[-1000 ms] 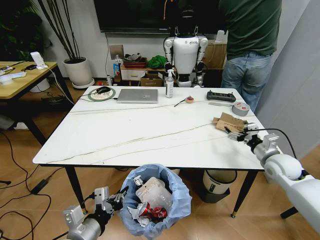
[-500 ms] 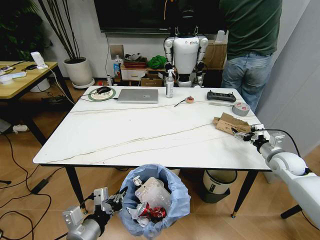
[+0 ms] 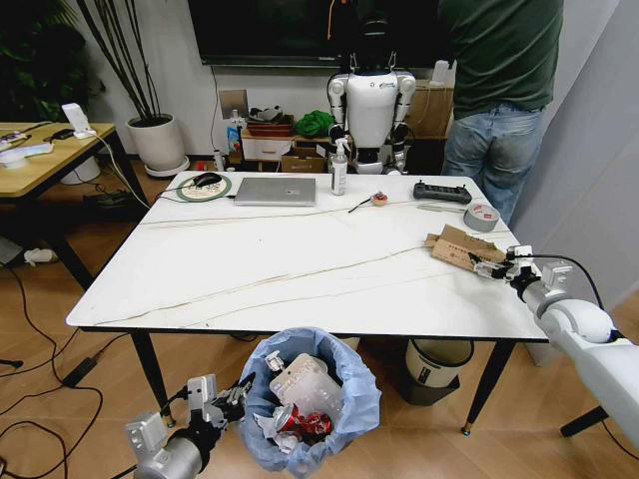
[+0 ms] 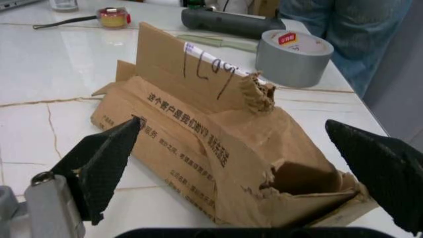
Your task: Pick up the trash bin and place the trash from the table into it.
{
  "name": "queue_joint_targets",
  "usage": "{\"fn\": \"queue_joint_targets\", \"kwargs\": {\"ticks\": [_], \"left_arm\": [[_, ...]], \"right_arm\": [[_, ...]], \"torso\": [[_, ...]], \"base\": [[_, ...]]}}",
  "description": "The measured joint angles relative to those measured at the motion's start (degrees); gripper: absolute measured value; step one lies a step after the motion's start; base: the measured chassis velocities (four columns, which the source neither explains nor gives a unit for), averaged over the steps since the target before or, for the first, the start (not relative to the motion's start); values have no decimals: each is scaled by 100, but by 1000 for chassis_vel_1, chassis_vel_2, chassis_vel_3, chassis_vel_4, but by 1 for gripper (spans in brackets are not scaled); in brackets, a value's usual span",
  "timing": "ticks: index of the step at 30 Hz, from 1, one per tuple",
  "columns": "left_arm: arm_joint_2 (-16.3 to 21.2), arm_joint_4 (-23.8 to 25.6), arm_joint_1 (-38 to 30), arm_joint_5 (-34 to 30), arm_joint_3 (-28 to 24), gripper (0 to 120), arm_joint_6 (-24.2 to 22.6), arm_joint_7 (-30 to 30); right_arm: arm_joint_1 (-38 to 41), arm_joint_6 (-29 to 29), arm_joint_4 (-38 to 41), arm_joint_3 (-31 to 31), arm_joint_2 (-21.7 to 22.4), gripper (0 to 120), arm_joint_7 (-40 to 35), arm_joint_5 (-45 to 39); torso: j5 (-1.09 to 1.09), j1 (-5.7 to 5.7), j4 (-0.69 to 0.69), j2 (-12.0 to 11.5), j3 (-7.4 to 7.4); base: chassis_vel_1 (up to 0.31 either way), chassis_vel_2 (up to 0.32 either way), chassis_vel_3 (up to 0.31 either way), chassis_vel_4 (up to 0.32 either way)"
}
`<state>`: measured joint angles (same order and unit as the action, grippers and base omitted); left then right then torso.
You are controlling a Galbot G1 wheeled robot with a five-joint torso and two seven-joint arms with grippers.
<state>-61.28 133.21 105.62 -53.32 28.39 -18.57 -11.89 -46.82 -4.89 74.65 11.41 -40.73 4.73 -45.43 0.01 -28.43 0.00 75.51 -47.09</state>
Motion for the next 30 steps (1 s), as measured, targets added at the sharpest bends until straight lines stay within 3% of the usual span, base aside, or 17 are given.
{"fn": "queue_joint_targets", "kwargs": {"ticks": [7, 11, 14, 18, 20, 23, 30], "left_arm": [[-1, 9, 4, 0, 14, 0, 0, 0], [1, 13, -3, -6, 15, 0, 0, 0], [2, 19, -14, -11, 20, 0, 0, 0], [2, 37, -13, -20, 28, 0, 0, -2], [3, 39, -13, -22, 30, 0, 0, -2], [3, 49, -17, -29, 36, 0, 2, -4], [-11, 49, -22, -28, 27, 0, 4, -5]], "right_arm": [[77, 15, -181, -63, -29, 97, 98, -8], [77, 25, -233, -63, -34, 76, 105, -24], [55, 36, -235, -62, -27, 71, 110, -23], [-28, 86, -234, -32, -29, 51, 120, 15], [-32, 88, -233, -31, -30, 49, 120, 20], [-74, 108, -231, -22, -27, 33, 134, 81], [-159, 160, -203, -8, 12, 19, 196, 167]], "torso": [[-1, 0, 0, 0, 0], [-1, 0, 0, 0, 0], [-1, 0, 0, 0, 0], [-1, 0, 0, 0, 0], [-1, 0, 0, 0, 0], [-1, 0, 0, 0, 0], [-1, 0, 0, 0, 0]], "base": [[0, 0, 0, 0], [0, 0, 0, 0], [0, 0, 0, 0], [0, 0, 0, 0], [0, 0, 0, 0], [0, 0, 0, 0], [0, 0, 0, 0]]}}
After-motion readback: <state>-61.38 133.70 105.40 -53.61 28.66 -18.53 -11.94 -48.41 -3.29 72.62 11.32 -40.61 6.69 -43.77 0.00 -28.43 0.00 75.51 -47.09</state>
